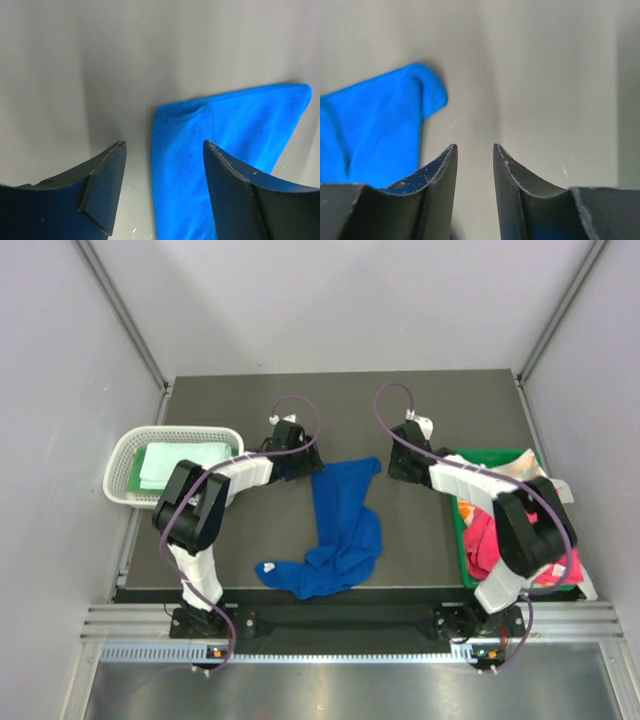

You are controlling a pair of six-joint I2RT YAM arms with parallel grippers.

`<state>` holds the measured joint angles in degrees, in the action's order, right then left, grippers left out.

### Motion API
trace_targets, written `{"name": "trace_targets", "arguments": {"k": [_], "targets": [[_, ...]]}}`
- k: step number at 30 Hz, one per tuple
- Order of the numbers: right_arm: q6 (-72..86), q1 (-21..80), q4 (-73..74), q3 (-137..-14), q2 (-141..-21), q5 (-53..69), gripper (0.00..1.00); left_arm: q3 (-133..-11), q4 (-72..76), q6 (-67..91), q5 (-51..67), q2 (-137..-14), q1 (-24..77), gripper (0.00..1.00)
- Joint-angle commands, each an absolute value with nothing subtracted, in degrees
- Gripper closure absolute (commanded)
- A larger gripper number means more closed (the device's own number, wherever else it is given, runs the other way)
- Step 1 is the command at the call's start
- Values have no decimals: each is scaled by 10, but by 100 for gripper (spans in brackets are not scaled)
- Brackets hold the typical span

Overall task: Fold and stack the towels
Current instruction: Flatten out the crumpled towel

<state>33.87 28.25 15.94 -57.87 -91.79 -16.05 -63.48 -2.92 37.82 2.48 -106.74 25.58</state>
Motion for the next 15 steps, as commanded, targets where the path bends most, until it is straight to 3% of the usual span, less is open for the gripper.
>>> {"name": "trace_targets", "arguments": {"k": [1,7,15], "targets": [[318,266,127,-639,-979,-139,66,-662,-29,375,15,-1097,265,33],[322,258,115,-696,-1051,-129,66,-657,-30,362,5,-1080,278,31],[337,258,112,-712,-1091,-117,67,-728,-117,313,-111,-1063,331,29]]}}
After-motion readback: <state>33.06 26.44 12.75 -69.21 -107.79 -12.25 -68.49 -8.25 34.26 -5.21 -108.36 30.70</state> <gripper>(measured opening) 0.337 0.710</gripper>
